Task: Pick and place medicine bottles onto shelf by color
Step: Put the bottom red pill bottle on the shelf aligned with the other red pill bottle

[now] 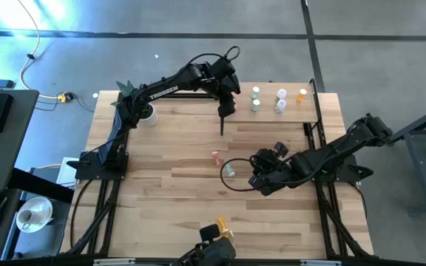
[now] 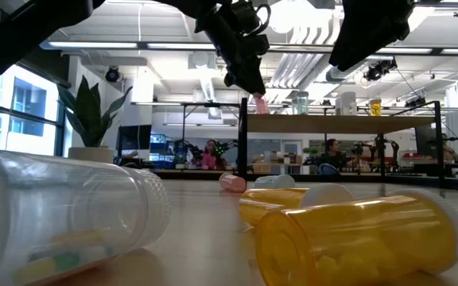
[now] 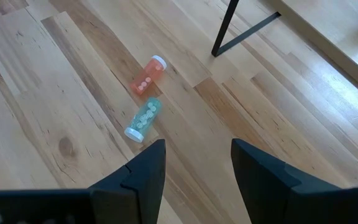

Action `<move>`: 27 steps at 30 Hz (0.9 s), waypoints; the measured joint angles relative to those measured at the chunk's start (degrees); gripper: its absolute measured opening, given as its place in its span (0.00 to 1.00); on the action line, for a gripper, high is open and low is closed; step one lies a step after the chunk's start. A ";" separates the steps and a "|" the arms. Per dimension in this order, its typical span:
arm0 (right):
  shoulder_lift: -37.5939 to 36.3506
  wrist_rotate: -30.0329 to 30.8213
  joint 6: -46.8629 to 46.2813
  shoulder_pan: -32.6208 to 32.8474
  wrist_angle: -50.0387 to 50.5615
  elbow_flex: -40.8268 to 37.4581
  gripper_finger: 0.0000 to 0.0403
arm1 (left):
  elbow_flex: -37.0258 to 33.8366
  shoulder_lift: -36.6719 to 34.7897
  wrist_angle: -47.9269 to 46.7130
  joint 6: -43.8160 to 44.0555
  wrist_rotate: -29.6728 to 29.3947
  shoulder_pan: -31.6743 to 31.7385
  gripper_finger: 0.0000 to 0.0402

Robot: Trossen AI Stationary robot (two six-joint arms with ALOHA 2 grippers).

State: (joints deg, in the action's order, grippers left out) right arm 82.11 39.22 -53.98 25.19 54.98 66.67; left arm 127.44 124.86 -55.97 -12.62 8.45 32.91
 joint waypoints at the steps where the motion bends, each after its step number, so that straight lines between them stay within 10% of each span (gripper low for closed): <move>1: 0.00 0.01 0.00 0.00 0.00 0.00 0.43 | 0.00 0.00 0.03 0.01 -0.09 0.00 0.27; 27: 0.00 0.00 0.00 0.00 0.01 -0.02 0.43 | -0.07 0.00 0.93 0.46 -1.62 0.01 0.31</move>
State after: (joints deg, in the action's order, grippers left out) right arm 82.11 39.22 -53.98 25.19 54.99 66.65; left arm 127.37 124.86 -55.03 -12.16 6.83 32.92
